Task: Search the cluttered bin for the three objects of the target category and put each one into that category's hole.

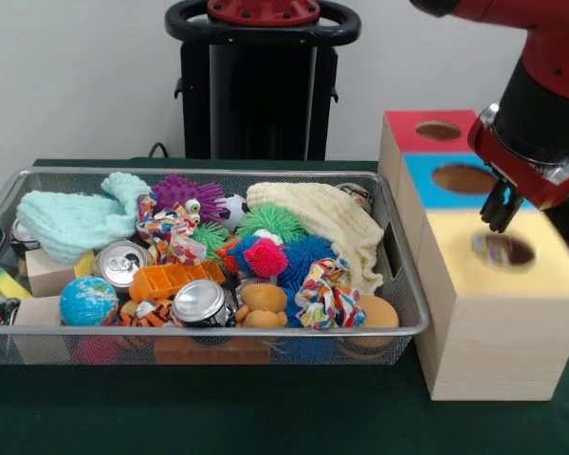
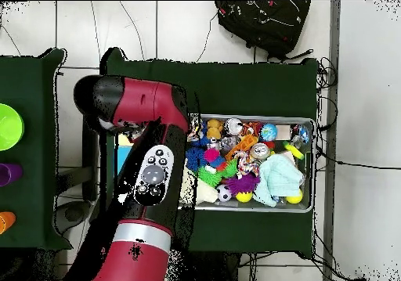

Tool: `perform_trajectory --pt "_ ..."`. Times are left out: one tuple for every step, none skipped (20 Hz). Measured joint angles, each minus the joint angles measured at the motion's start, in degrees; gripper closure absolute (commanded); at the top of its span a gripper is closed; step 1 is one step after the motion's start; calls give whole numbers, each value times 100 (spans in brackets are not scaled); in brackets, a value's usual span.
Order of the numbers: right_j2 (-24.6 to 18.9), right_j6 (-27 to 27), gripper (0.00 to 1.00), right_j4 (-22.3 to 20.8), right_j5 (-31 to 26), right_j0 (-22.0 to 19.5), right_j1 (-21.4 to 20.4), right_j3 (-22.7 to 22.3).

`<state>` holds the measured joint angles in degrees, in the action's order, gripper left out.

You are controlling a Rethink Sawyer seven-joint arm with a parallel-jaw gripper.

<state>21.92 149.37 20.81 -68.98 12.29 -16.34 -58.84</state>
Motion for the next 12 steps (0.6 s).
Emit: perform_trajectory --pt "12 0 100 -2 -167 -37 -34 81" --pt "22 0 100 -4 -234 -55 -54 118" --pt "36 0 100 -4 -299 -76 -81 169" --pt "49 0 100 -7 -333 -93 -100 211" --pt "80 0 100 -11 -370 -134 -141 339" --pt "100 0 100 -12 -369 -161 -153 443" --pt "125 0 100 -16 -370 -188 -153 558" --pt "150 0 100 -18 -369 -208 -145 656" --pt "179 0 100 -22 -369 -226 -132 758" --pt "240 0 100 -22 -370 -259 -105 964" --pt "262 0 100 -24 -369 -269 -98 1039" --pt "271 0 100 -24 -370 -274 -97 1071"
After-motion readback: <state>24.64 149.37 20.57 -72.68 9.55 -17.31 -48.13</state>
